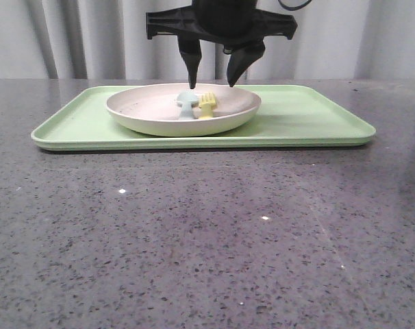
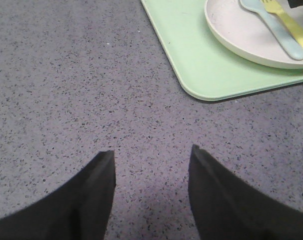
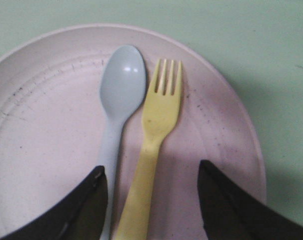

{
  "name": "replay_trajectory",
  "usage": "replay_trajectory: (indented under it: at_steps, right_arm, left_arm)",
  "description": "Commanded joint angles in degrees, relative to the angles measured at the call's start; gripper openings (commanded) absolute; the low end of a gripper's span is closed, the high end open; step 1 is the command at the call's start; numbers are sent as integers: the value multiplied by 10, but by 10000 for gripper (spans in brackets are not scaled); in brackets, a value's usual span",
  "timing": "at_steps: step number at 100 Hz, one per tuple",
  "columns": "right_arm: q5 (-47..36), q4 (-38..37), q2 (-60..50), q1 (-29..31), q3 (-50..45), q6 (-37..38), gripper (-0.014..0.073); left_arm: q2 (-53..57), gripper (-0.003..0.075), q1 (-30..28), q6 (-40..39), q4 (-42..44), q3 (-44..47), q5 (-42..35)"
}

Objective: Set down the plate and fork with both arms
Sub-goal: 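Lower the right gripper onto the yellow fork and close on its handle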

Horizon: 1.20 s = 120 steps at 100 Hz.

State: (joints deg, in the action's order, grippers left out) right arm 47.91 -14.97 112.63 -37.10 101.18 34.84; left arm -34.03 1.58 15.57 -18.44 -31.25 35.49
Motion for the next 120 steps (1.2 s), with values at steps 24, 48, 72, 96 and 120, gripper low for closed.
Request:
replay_trajectory:
  at_steps: [24,48,72,96,120]
  right_arm:
    - [-21,-35,-33,2,20,18,413]
    - [-21,-35,-33,3,20,20,413]
    - [-36,-38,-33,5,20,24,413]
    - [-34,-37,-32,13,20,32,413]
    - [-34,-37,-32,13,20,32,413]
  left_arm:
    - [-1,336,-3,-2,-9,-15,-40]
    - [-1,336,-3,-2,-9,-15,-40]
    - [-1,336,-3,-2,-9,-15,-40]
    - [-1,336,-3,-2,-9,-15,-40]
    - [-1,336,-3,-2,-9,-15,-40]
